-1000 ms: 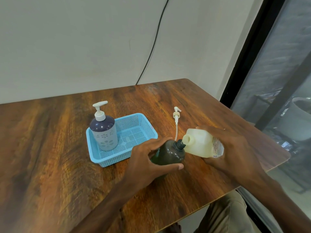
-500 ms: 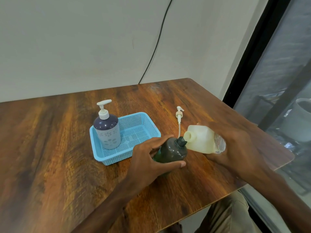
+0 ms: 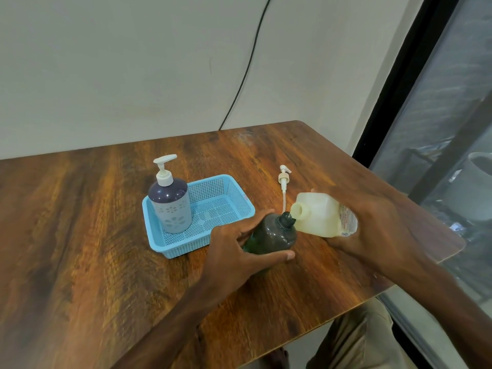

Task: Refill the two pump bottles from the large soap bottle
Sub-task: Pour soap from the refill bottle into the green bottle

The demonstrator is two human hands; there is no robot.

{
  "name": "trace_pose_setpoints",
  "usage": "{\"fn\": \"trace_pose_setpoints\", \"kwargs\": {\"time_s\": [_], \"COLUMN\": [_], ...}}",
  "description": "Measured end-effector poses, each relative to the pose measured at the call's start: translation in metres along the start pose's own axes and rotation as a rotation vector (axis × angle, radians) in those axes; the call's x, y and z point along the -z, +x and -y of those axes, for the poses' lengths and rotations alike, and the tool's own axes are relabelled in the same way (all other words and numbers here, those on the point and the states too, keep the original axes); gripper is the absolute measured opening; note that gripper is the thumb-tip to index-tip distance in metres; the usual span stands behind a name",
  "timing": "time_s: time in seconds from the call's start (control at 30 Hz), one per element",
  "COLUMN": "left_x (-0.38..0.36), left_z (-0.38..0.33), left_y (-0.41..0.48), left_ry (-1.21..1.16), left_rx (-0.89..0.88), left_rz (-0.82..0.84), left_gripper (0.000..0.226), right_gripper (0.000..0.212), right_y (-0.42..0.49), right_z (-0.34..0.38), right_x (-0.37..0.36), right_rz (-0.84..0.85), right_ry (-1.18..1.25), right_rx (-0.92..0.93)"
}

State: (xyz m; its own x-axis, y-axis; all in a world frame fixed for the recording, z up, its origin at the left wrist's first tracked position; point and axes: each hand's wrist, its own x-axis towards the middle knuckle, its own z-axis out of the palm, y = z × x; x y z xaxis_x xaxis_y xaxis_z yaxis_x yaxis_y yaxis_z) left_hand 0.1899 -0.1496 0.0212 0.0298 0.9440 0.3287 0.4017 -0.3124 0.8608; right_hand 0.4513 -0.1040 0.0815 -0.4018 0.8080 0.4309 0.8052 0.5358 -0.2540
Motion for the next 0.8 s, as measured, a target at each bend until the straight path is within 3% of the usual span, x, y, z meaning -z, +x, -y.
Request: {"fn": "trace_pose_setpoints", "kwargs": {"time_s": [0.57, 0.8], "left_x": [-0.001, -0.001], "left_z": [-0.004, -0.005], "left_y": [-0.002, -0.002], "left_ry": [-0.069, -0.062], "left_rx": [-0.028, -0.046], "left_rz": [-0.019, -0.035], "left_gripper": [0.074, 0.072], "right_gripper": [0.078, 0.081], "right_y": [0.005, 0.009], "right_z": [0.005, 0.01], "right_x": [0.008, 0.011], "right_rz": [0.042, -0.023], "right_ry": [-0.027, -0.011], "right_rx": [0.031, 0.131]}}
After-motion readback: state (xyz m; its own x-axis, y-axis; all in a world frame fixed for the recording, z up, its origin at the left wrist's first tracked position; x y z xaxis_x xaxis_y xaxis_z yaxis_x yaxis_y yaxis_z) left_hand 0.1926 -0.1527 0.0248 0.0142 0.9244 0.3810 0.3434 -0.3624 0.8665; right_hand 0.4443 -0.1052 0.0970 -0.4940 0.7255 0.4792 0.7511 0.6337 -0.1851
